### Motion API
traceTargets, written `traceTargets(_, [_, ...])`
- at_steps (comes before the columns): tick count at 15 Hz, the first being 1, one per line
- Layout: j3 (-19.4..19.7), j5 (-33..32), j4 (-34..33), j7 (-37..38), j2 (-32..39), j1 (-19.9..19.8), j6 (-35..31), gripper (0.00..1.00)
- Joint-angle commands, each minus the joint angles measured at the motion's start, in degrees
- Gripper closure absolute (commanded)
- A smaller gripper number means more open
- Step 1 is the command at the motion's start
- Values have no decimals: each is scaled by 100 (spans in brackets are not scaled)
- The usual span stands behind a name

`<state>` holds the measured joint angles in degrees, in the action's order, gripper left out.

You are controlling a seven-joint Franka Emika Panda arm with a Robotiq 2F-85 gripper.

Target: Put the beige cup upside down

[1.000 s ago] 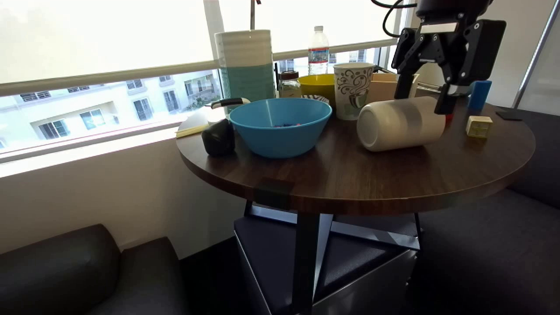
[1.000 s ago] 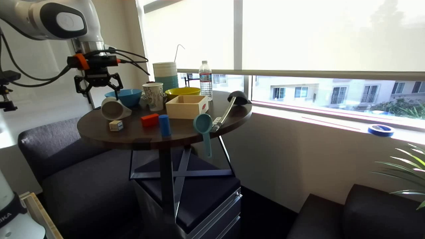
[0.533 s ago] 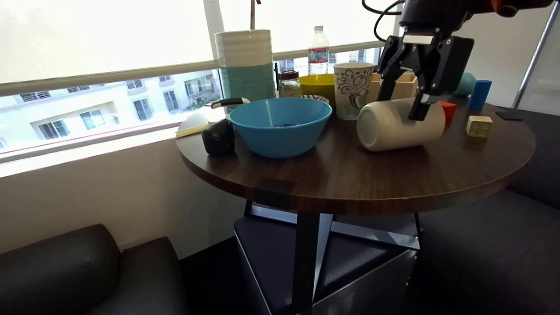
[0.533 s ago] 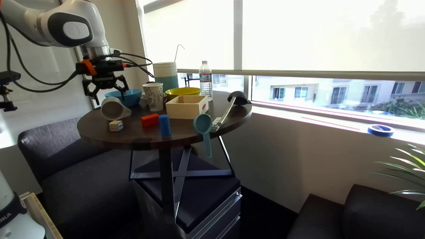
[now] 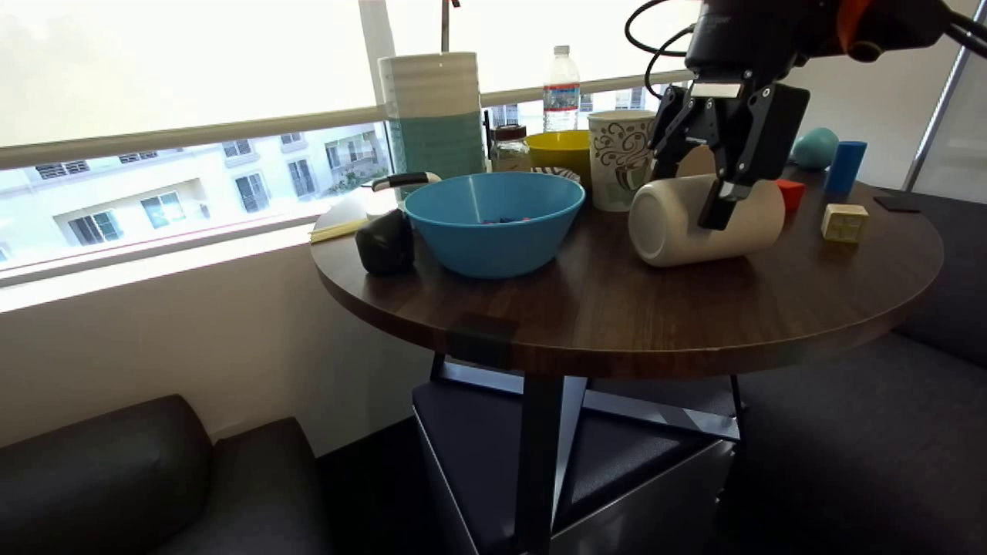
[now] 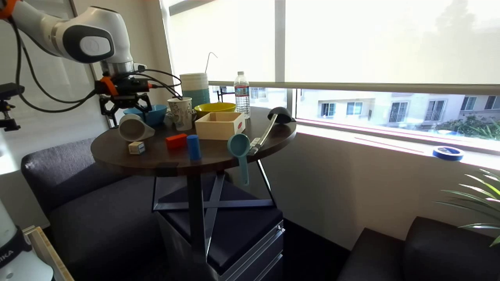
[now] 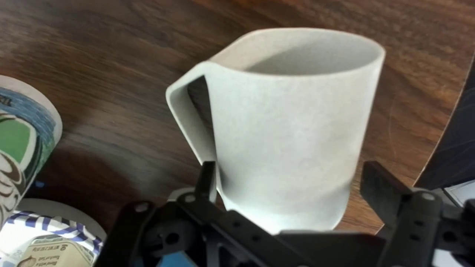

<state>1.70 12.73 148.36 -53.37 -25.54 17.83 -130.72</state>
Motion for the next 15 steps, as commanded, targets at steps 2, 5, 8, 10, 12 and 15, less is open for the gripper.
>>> traceTargets(2, [133,535,-17,-493,107,110,-79,0])
traceTargets(5, [186,789,19,-746,99,69,-127,0])
traceTargets(8, [252,1007,61,-954,77,41,-171,26])
traceTargets(10, [292,1151,85,-1027,56,12,-208,38])
traceTargets(12, [338,1311,119,-1082,25,-7,-254,38])
traceTargets(15, [485,1788,196,-1347,-137,59,-337,38])
